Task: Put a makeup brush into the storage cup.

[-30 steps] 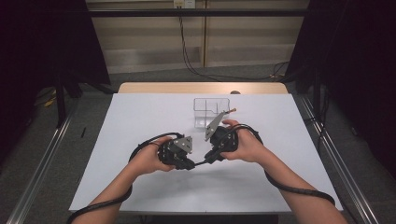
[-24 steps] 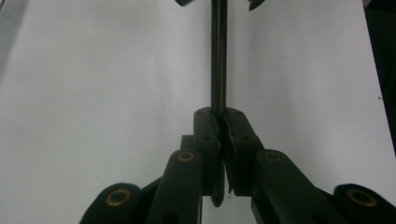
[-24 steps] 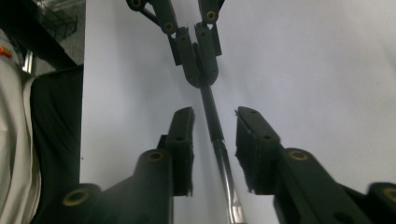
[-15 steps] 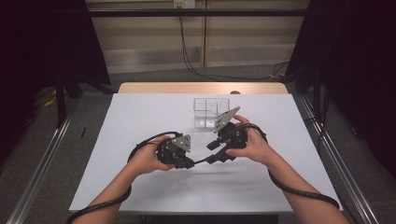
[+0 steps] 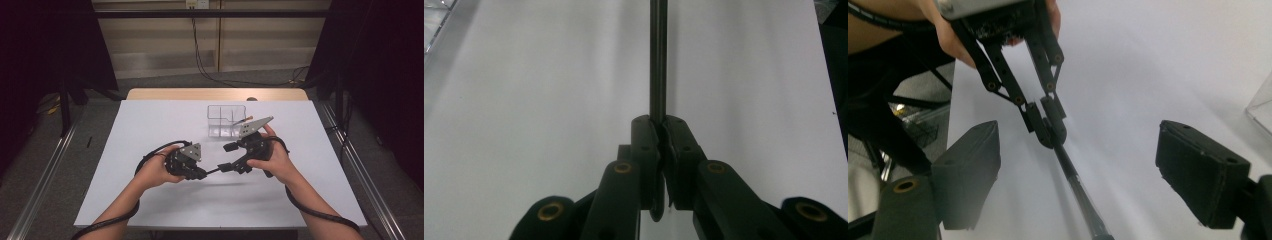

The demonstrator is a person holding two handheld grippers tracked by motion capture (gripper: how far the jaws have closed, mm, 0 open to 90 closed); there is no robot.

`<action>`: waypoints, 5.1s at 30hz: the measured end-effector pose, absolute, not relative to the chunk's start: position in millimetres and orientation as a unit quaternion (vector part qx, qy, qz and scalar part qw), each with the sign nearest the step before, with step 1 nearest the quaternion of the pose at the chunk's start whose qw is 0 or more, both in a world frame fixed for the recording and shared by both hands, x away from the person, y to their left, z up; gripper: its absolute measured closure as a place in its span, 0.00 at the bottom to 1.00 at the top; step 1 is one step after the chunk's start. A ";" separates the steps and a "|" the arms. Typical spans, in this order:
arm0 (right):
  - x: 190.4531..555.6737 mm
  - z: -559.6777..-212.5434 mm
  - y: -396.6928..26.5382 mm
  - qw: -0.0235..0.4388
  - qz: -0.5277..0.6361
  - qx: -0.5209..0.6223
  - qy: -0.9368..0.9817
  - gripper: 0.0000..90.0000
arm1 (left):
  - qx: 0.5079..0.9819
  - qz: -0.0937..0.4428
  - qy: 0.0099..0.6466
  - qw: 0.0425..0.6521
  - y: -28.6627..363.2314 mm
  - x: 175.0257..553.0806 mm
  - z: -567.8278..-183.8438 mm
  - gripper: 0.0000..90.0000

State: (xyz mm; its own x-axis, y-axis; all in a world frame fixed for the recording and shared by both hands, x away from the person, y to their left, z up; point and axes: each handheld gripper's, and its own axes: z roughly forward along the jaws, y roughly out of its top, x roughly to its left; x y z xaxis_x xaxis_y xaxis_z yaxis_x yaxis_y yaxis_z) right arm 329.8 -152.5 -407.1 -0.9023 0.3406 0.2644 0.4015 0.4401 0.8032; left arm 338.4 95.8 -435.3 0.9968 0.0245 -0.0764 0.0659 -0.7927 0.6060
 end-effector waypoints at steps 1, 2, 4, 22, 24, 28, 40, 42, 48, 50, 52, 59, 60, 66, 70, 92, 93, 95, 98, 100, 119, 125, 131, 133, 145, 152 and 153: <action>329.6 -407.2 -153.2 0.029 -0.486 -0.220 -0.845 0.16 | 0.946 -0.033 0.025 0.322 96.0 338.3 -435.8 0.94; 329.6 -407.2 -153.2 0.029 -0.486 -0.220 -0.845 0.16 | 0.945 -0.033 0.027 0.324 96.2 337.9 -436.3 0.94; 328.3 -407.2 -154.5 0.023 -0.497 -0.222 -0.839 0.16 | 0.944 -0.030 0.029 0.326 96.9 337.6 -437.1 0.94; 323.1 -410.3 -165.1 -0.001 -0.548 -0.232 -0.804 0.14 | 0.937 -0.033 0.051 0.344 102.7 335.5 -441.5 0.94; 323.0 -410.8 -166.1 -0.004 -0.554 -0.231 -0.800 0.14 | 0.936 -0.032 0.052 0.347 103.1 335.1 -442.5 0.94; 321.8 -411.9 -168.5 -0.008 -0.572 -0.228 -0.788 0.14 | 0.934 -0.030 0.057 0.352 104.9 334.7 -441.9 0.94; 320.0 -420.9 -172.6 -0.015 -0.594 -0.235 -0.769 0.14 | 0.929 -0.028 0.063 0.364 107.5 335.9 -440.9 0.94; 319.8 -422.0 -172.4 -0.014 -0.597 -0.236 -0.766 0.13 | 0.926 -0.027 0.067 0.371 107.4 335.8 -441.1 0.94; 319.6 -423.0 -171.2 -0.010 -0.603 -0.236 -0.762 0.13 | 0.916 -0.025 0.077 0.392 108.0 335.9 -440.0 0.94; 319.3 -423.2 -171.0 -0.011 -0.606 -0.237 -0.759 0.14 | 0.909 -0.028 0.086 0.406 108.4 336.5 -439.9 0.94; 319.3 -423.0 -171.1 -0.011 -0.607 -0.238 -0.758 0.14 | 0.907 -0.029 0.091 0.410 108.5 336.4 -440.2 0.94; 319.9 -422.3 -171.5 -0.013 -0.614 -0.240 -0.752 0.15 | 0.882 -0.042 0.116 0.455 107.4 336.5 -443.1 0.94; 320.3 -422.8 -171.6 -0.010 -0.615 -0.243 -0.750 0.15 | 0.880 -0.044 0.115 0.459 107.2 337.0 -443.6 0.94; 320.1 -422.2 -172.0 -0.012 -0.618 -0.247 -0.747 0.16 | 0.866 -0.052 0.122 0.481 104.4 336.2 -444.8 0.94; 320.6 -421.0 -171.7 -0.008 -0.619 -0.245 -0.746 0.21 | 0.856 -0.056 0.127 0.498 102.7 336.2 -445.9 0.94; 322.7 -419.5 -171.1 -0.025 -0.617 -0.247 -0.747 0.51 | 0.827 -0.059 0.150 0.539 101.7 338.4 -447.7 0.94; 322.7 -419.5 -171.1 -0.025 -0.617 -0.247 -0.747 0.51 | 0.826 -0.059 0.151 0.540 102.1 338.4 -447.6 0.94; 323.1 -419.7 -171.0 -0.029 -0.615 -0.250 -0.748 0.54 | 0.823 -0.059 0.154 0.543 102.8 338.7 -447.6 0.94; 323.6 -419.9 -171.1 -0.030 -0.613 -0.252 -0.748 0.60 | 0.821 -0.057 0.156 0.547 103.3 339.1 -447.7 0.94; 324.2 -420.3 -171.6 -0.033 -0.613 -0.256 -0.747 0.67 | 0.819 -0.057 0.159 0.549 103.4 339.3 -447.7 0.94; 326.7 -418.9 -170.5 -0.021 -0.624 -0.281 -0.729 0.90 | 0.813 -0.058 0.167 0.555 93.1 340.3 -449.3 0.94; 327.0 -418.2 -169.6 -0.013 -0.633 -0.285 -0.719 0.93 | 0.813 -0.048 0.166 0.556 86.9 340.7 -449.7 0.93; 328.0 -418.6 -170.1 -0.013 -0.634 -0.292 -0.716 0.94 | 0.809 -0.053 0.172 0.560 81.7 341.1 -452.2 0.93; 327.8 -418.7 -170.0 -0.015 -0.635 -0.293 -0.715 0.94 | 0.806 -0.054 0.174 0.563 80.5 341.2 -452.7 0.93; 327.6 -418.0 -170.7 -0.021 -0.645 -0.285 -0.708 0.94 | 0.793 -0.060 0.179 0.580 80.5 340.5 -454.8 0.92; 327.5 -416.3 -172.5 -0.018 -0.651 -0.277 -0.707 0.94 | 0.788 -0.063 0.183 0.584 84.9 340.2 -454.6 0.86; 327.5 -415.9 -173.0 -0.019 -0.651 -0.277 -0.706 0.94 | 0.786 -0.063 0.184 0.587 86.0 340.3 -454.5 0.84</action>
State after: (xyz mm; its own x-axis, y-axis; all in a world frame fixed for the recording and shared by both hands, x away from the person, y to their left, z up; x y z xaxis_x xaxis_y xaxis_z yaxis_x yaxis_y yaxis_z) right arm 327.5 -173.0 -415.9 -0.8457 0.4156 0.3348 0.3673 -0.0020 0.9301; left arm 340.3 86.0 -454.5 0.9242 0.2155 -0.3154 0.3637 -0.2441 0.8990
